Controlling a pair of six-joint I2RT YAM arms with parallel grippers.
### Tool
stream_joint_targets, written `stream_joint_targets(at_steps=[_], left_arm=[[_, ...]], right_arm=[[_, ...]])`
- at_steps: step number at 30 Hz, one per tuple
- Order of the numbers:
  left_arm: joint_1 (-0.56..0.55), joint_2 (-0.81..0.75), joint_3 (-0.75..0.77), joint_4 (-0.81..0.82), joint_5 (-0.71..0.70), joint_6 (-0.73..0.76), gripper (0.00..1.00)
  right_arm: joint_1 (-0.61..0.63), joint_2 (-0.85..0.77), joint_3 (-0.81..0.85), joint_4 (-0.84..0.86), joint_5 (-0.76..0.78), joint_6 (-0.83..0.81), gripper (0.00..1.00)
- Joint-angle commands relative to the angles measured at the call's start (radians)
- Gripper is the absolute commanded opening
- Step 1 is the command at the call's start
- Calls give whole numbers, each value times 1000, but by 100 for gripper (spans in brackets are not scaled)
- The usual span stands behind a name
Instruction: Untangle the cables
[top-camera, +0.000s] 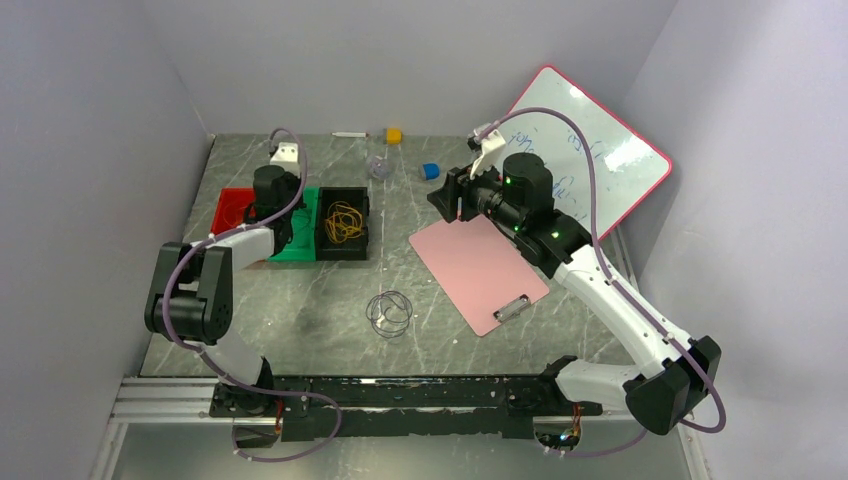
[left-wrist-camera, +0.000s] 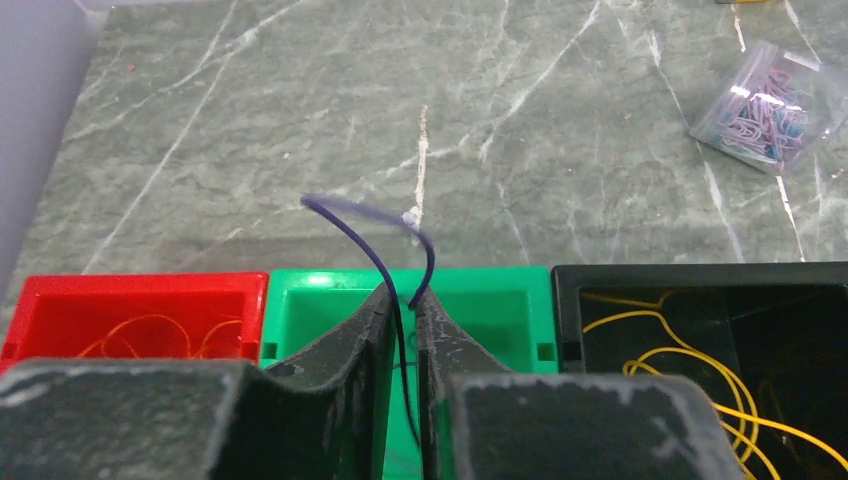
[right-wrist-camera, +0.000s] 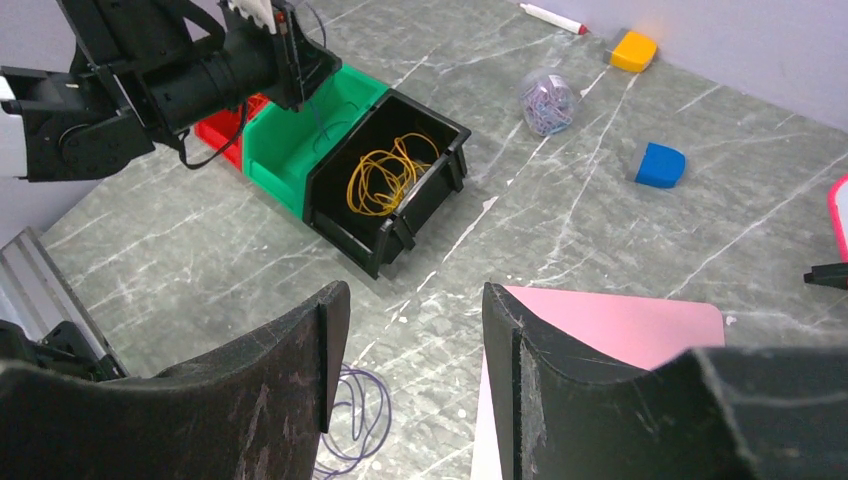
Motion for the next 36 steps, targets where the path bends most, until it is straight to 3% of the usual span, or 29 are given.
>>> stream_joint_targets(at_steps=[1, 5, 13, 21, 25, 31, 36], left_arm=[[-15, -12, -25, 57, -49, -57, 21], [-17, -42, -51, 36, -60, -95, 25], [-17, -50, -60, -38, -53, -175, 23], [-16, -9, -4, -207, -83, -288, 24], [-11, -2, 42, -293, -91, -325, 31], [-12, -47, 90, -386, -65, -378, 56], [-12, -99, 114, -456, -87, -392, 64]], right_arm=[[3, 0, -12, 25, -12, 6, 55], [3, 1, -17, 29, -15, 7, 55], [2, 3, -17, 28, -17, 7, 55], [2, 3, -23, 32, -22, 14, 55], [3, 0, -25, 32, -25, 15, 55], [2, -11, -31, 30, -19, 15, 55], [2, -11, -36, 33, -16, 16, 55]])
